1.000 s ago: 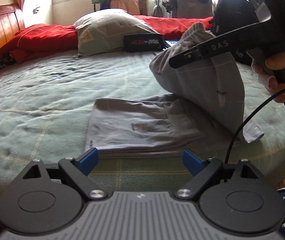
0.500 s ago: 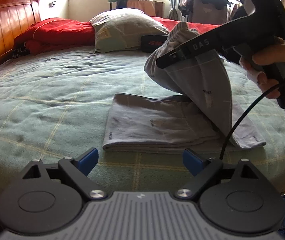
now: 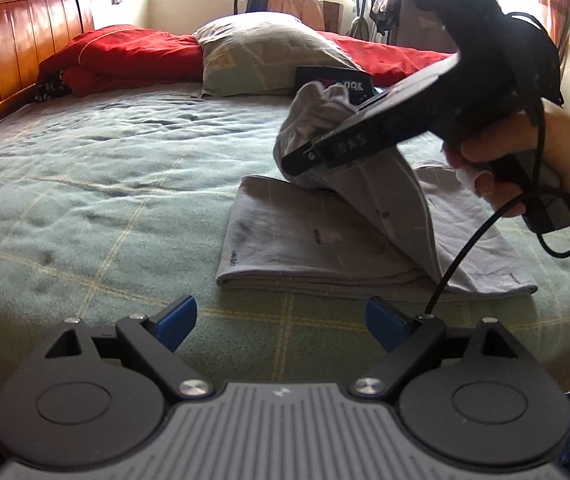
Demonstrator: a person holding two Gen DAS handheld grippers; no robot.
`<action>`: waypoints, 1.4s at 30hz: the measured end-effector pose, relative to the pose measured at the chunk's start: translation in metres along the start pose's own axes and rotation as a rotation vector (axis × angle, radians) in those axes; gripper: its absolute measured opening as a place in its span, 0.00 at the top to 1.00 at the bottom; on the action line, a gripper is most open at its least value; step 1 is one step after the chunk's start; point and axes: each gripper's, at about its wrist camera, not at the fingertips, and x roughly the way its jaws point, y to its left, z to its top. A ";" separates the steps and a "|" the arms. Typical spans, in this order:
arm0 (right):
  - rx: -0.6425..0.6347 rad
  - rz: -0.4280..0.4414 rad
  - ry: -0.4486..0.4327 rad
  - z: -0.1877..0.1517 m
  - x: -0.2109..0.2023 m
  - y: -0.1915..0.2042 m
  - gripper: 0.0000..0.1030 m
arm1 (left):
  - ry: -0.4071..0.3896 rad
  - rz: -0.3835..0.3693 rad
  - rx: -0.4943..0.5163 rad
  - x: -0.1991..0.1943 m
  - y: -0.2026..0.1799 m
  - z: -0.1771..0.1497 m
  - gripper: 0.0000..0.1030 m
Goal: Fold clothes
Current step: 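Carry the waistband over toward the folded leg end with the right gripper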
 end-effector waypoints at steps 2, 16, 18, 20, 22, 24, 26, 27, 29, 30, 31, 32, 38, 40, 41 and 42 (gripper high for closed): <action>-0.039 0.000 0.007 -0.002 0.005 0.007 0.86 | 0.005 0.003 -0.006 0.001 0.001 -0.001 0.11; -0.075 0.119 0.045 -0.018 0.027 0.022 0.44 | 0.033 0.007 -0.025 0.008 0.005 -0.005 0.11; -0.048 0.160 0.042 -0.018 0.023 0.019 0.32 | 0.037 0.011 -0.025 0.009 0.004 -0.005 0.11; -0.019 0.201 0.038 -0.018 0.017 0.015 0.27 | 0.038 0.011 -0.018 0.008 0.002 -0.005 0.11; 0.008 0.223 0.026 -0.018 0.007 0.009 0.27 | 0.038 0.012 -0.011 0.006 0.001 -0.004 0.11; 0.026 0.204 0.009 -0.019 -0.005 0.000 0.26 | 0.038 0.018 0.001 0.004 -0.001 -0.004 0.11; 0.049 0.171 -0.012 -0.025 -0.022 -0.014 0.23 | 0.033 0.022 0.018 0.001 -0.004 -0.001 0.11; 0.066 0.150 -0.020 -0.030 -0.031 -0.023 0.22 | 0.028 0.019 0.025 0.000 -0.004 0.001 0.11; 0.110 0.102 -0.033 -0.045 -0.050 -0.042 0.19 | 0.016 0.010 0.038 -0.001 -0.006 0.007 0.11; 0.139 0.075 -0.036 -0.056 -0.060 -0.053 0.18 | 0.008 0.003 0.044 0.000 -0.007 0.012 0.11; 0.168 0.050 -0.036 -0.068 -0.069 -0.063 0.18 | -0.001 -0.009 0.052 0.002 -0.010 0.017 0.11; 0.197 0.025 -0.036 -0.081 -0.078 -0.072 0.18 | -0.010 -0.022 0.060 0.005 -0.012 0.023 0.11; 0.341 0.025 -0.046 -0.152 -0.103 -0.096 0.18 | -0.040 -0.146 0.128 0.055 -0.037 0.066 0.11; 0.388 0.059 -0.051 -0.170 -0.099 -0.099 0.18 | -0.015 -0.170 0.130 0.079 -0.040 0.070 0.11; 0.403 0.061 -0.046 -0.178 -0.096 -0.099 0.18 | 0.011 -0.160 0.115 0.091 -0.037 0.068 0.11; 0.416 0.055 -0.023 -0.186 -0.090 -0.101 0.18 | 0.053 -0.129 0.090 0.101 -0.031 0.062 0.11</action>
